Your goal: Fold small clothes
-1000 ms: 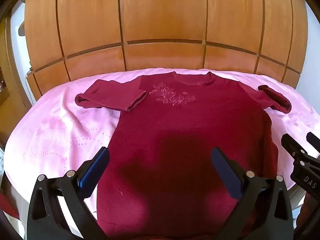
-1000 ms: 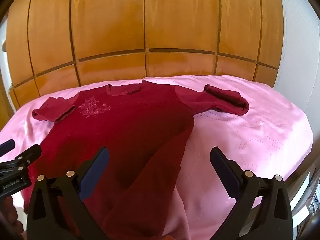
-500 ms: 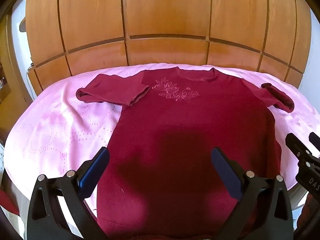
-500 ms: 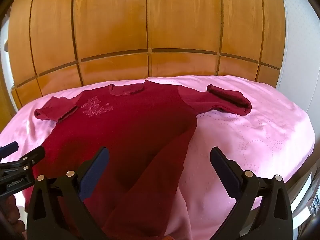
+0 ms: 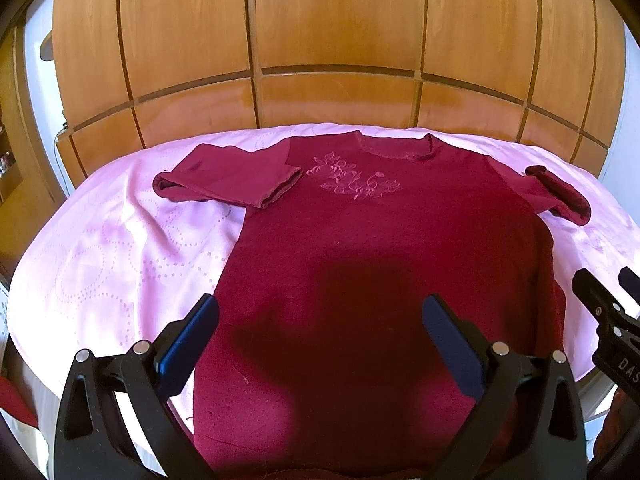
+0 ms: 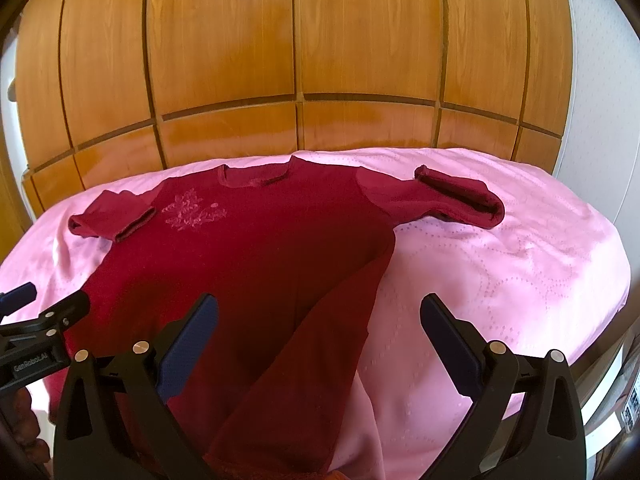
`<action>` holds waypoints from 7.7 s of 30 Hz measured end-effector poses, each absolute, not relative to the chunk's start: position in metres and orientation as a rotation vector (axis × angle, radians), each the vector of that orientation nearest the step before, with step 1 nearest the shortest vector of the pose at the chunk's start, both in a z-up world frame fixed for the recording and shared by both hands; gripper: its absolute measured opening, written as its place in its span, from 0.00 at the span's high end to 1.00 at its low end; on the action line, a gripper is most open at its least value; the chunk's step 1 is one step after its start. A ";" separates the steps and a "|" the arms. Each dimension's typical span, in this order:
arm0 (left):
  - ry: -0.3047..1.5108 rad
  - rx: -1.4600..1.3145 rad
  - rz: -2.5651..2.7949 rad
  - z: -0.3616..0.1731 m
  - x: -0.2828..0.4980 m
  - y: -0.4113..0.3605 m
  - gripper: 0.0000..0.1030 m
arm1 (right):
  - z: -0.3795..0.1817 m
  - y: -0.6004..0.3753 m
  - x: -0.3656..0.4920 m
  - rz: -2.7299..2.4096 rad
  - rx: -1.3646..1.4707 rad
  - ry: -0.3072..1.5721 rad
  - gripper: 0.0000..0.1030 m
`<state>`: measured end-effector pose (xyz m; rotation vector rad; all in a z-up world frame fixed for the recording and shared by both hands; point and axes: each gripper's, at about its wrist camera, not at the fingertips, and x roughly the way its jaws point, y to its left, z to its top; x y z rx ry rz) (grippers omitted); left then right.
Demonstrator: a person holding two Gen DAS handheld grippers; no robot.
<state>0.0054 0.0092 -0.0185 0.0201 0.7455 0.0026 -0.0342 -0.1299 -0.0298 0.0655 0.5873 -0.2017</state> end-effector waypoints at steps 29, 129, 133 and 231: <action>0.822 0.021 0.128 -0.045 0.022 0.029 0.02 | -0.075 -0.114 -0.010 -0.147 -0.065 0.815 0.03; 0.885 -0.272 -0.453 0.003 0.249 -0.084 0.92 | -0.121 -0.213 0.098 -0.200 0.110 0.748 0.03; 0.890 -0.267 -0.508 -0.016 0.251 -0.104 0.55 | -0.121 -0.213 0.098 -0.199 0.112 0.748 0.03; 0.783 -0.048 0.223 -0.097 0.209 0.092 0.02 | -0.062 -0.078 0.214 0.198 0.222 0.667 0.19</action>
